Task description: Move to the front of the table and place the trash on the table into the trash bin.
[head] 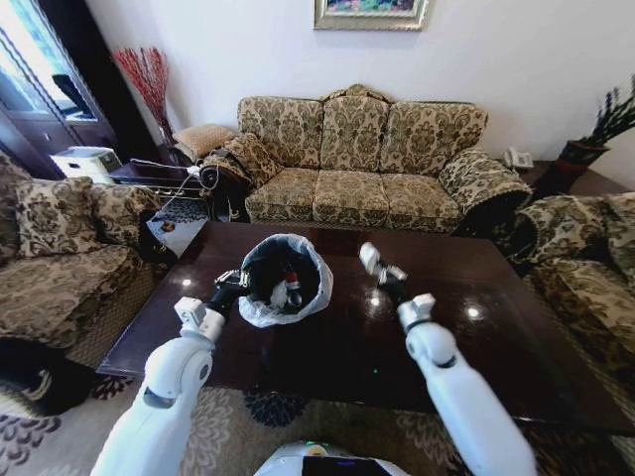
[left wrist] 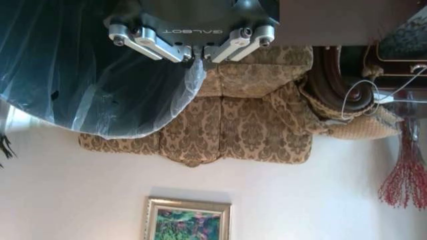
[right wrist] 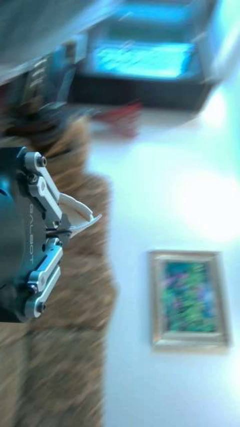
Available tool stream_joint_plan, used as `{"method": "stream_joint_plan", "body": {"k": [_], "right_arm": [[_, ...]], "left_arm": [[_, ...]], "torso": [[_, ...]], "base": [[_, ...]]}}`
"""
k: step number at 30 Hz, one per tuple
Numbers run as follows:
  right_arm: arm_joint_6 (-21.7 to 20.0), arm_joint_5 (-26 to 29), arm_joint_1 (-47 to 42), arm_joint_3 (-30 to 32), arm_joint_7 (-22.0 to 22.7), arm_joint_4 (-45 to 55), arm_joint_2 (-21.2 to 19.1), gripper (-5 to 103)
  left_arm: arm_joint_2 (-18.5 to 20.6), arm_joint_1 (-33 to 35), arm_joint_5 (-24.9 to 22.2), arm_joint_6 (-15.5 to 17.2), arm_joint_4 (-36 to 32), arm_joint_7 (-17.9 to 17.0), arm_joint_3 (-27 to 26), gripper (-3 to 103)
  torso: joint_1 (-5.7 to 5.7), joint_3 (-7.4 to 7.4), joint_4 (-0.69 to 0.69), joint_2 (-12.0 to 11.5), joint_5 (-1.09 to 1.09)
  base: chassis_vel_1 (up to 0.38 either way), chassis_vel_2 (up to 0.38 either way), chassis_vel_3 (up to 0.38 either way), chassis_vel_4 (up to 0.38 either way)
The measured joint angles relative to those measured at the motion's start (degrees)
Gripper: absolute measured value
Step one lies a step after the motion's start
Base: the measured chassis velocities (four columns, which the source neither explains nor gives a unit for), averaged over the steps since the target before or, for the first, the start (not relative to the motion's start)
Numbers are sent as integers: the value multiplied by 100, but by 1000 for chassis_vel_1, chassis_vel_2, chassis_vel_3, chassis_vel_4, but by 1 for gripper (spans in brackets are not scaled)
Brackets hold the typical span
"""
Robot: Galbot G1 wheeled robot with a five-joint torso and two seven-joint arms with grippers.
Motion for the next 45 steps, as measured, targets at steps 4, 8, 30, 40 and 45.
{"method": "stream_joint_plan", "body": {"k": [4,8,30,40,45], "right_arm": [[-650,1418,380,-348,105,1208,-412,0],[-1045,2268,384,-713,-25,2118,-849,0],[-1086,1606,350,-1271,-49,2106,-1045,51],[-1005,1220,-284,687,728,676,-974,90],[-1158,1107,-875,1441,-131,-798,-925,100]], "left_arm": [[9,-21,17,19,35,1,63,4],[4,-21,44,36,60,2,77,4],[-6,-48,47,100,112,14,64,4],[-22,-27,55,83,62,13,-23,4],[-19,-9,47,77,-4,14,-54,4]], "torso": [[0,0,2,0,-1],[0,0,1,0,-1],[-1,-1,0,0,0],[0,0,1,0,1],[0,0,-1,0,2]], "base": [[0,0,0,0],[0,0,0,0],[0,0,0,0],[0,0,0,0],[0,0,0,0]]}}
